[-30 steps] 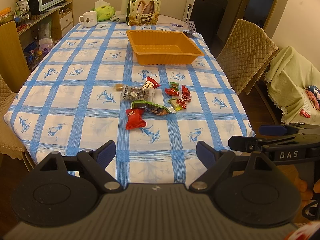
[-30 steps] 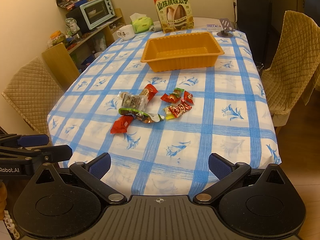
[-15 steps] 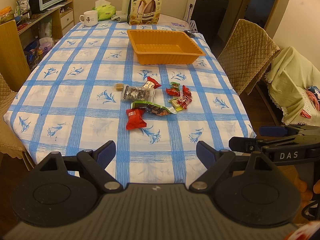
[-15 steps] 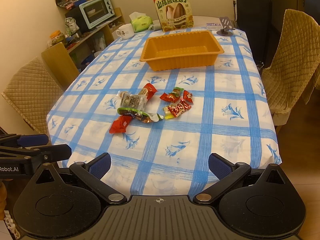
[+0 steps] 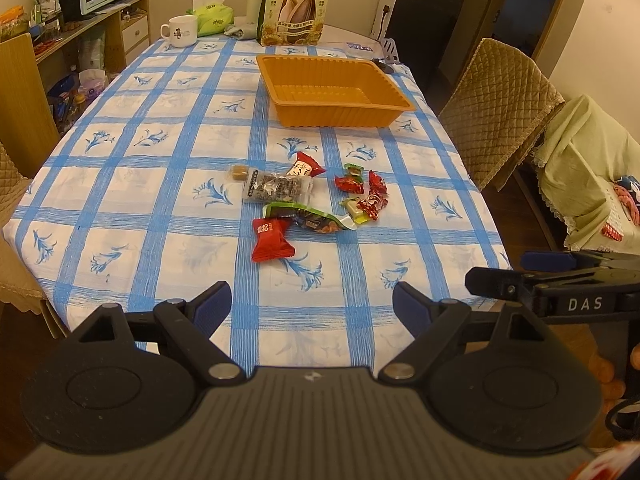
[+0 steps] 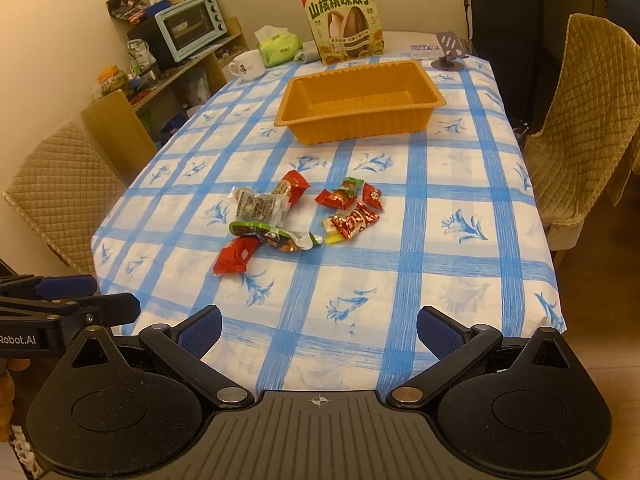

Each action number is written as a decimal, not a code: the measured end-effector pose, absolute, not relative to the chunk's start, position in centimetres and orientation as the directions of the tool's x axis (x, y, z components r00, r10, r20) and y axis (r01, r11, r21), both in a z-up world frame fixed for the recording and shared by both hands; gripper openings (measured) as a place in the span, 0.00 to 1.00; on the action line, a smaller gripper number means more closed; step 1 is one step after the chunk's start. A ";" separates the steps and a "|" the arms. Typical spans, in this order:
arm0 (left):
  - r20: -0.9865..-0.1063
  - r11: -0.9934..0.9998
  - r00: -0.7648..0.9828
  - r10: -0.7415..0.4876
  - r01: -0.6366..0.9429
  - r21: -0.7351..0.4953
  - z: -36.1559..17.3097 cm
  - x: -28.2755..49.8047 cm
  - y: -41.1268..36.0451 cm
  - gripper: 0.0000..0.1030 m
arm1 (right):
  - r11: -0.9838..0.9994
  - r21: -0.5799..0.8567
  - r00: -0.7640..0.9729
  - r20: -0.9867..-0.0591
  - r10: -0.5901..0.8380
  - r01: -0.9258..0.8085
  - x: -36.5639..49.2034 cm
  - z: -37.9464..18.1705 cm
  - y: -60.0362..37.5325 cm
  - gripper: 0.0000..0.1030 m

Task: Organize snacks
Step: 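Reach the left tool to the red square candy and close on it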

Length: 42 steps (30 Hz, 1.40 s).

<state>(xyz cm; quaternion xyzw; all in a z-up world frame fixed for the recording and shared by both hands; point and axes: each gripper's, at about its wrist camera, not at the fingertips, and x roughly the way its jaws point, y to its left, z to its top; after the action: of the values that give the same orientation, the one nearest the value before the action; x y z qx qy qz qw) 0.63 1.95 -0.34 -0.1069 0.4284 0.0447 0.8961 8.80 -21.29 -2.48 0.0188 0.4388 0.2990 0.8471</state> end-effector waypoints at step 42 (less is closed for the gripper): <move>-0.820 0.977 0.572 0.034 -0.193 -0.094 -11.7 13.9 5.5 0.45 | 0.810 0.298 0.495 -0.669 0.554 -0.505 21.0 -8.0 -24.7 1.00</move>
<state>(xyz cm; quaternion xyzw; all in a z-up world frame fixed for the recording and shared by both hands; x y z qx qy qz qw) 13.87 5.48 -11.73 -0.0866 0.4581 0.0642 0.8823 21.00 -24.74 -7.97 0.0310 0.3984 0.3065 0.8639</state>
